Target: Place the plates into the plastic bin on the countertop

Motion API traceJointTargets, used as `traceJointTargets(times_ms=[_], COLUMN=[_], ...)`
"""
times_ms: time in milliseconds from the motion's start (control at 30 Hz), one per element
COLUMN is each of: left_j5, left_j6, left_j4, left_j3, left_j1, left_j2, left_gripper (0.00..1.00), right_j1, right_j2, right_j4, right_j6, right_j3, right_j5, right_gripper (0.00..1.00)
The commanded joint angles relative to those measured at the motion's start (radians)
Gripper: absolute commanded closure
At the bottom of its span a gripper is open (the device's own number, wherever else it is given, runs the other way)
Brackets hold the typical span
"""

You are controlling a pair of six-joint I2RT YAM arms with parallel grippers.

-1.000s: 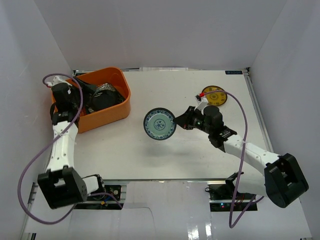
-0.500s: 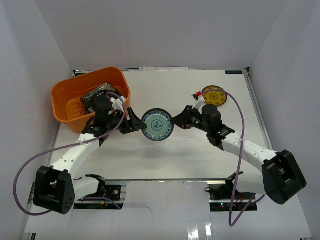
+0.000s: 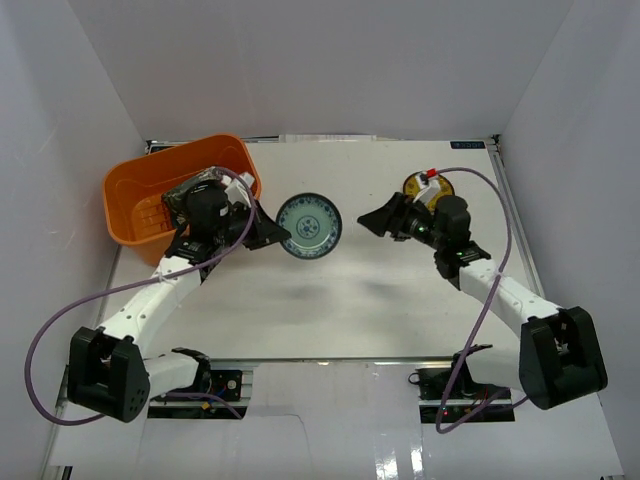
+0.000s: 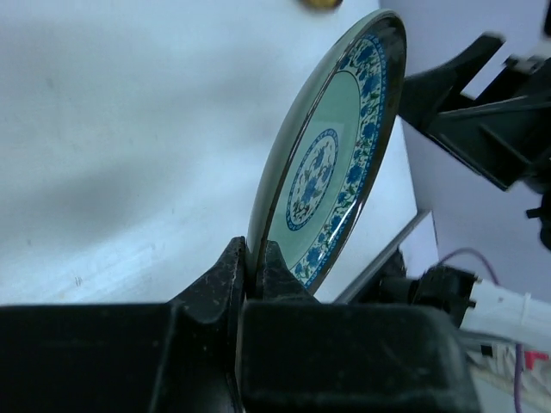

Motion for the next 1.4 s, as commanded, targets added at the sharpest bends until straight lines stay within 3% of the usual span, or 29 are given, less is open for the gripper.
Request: traceJointTargets(times_ms=[0, 133, 267, 500, 633, 833, 967, 1067, 1167, 1200, 1267, 1333, 1367], left_j5=[-0.051, -0.069, -0.153, -0.328, -0.406, -0.48, -0.488, -0.489, -0.515, -0.515, -0.502, -0.462, -0.448], left_j6=[-0.011, -0.077, -0.175, -0.211, -0.178, -0.154, -0.136, -0.123, -0.122, -0.122, -0.119, -0.114, -0.109], left_j4=[0.022, -0.006, 0.023, 0.057, 0.042, 0.017, -0.001, -0.041, -0.05, -0.049, -0.046, -0.038, -0.038], left_j3=[0.143, 0.246, 0.188, 0.116, 0.142, 0.19, 0.235, 0.286, 0.276, 0.271, 0.266, 0.265, 0.269], left_j1=[0.11, 0.285, 0.465, 0.557, 0.574, 0.583, 0.588, 0.588, 0.592, 0.594, 0.596, 0.596, 0.596], left_j2=[-0.018, 0.021, 0.007, 0.008, 0.082, 0.217, 0.301, 0.372, 0.375, 0.369, 0.358, 0.32, 0.303], left_gripper=[1.0, 1.0, 1.0, 1.0, 1.0, 1.0, 1.0, 0.96, 0.85, 0.64, 0.37, 0.11, 0.07], right_j1=[-0.2, -0.353, -0.496, -0.585, -0.589, -0.589, -0.591, -0.603, -0.609, -0.609, -0.603, -0.59, -0.576], right_j2=[-0.037, 0.038, 0.207, 0.488, 0.646, 0.766, 0.766, 0.703, 0.604, 0.576, 0.496, 0.448, 0.407], right_j4=[0.006, -0.104, -0.056, -0.005, 0.031, 0.104, 0.156, 0.211, 0.235, 0.236, 0.245, 0.242, 0.233], right_j6=[-0.023, -0.104, -0.072, 0.003, 0.049, 0.126, 0.149, 0.156, 0.152, 0.149, 0.147, 0.135, 0.127], right_j3=[0.014, 0.037, 0.059, 0.186, 0.292, 0.35, 0.35, 0.3, 0.25, 0.24, 0.203, 0.181, 0.166], right_j5=[-0.03, 0.142, 0.204, 0.233, 0.152, 0.133, 0.113, 0.09, 0.062, 0.055, 0.027, 0.018, 0.015], right_gripper=[0.16, 0.22, 0.3, 0.27, 0.28, 0.59, 0.91, 0.92, 0.92, 0.92, 0.92, 0.92, 0.92])
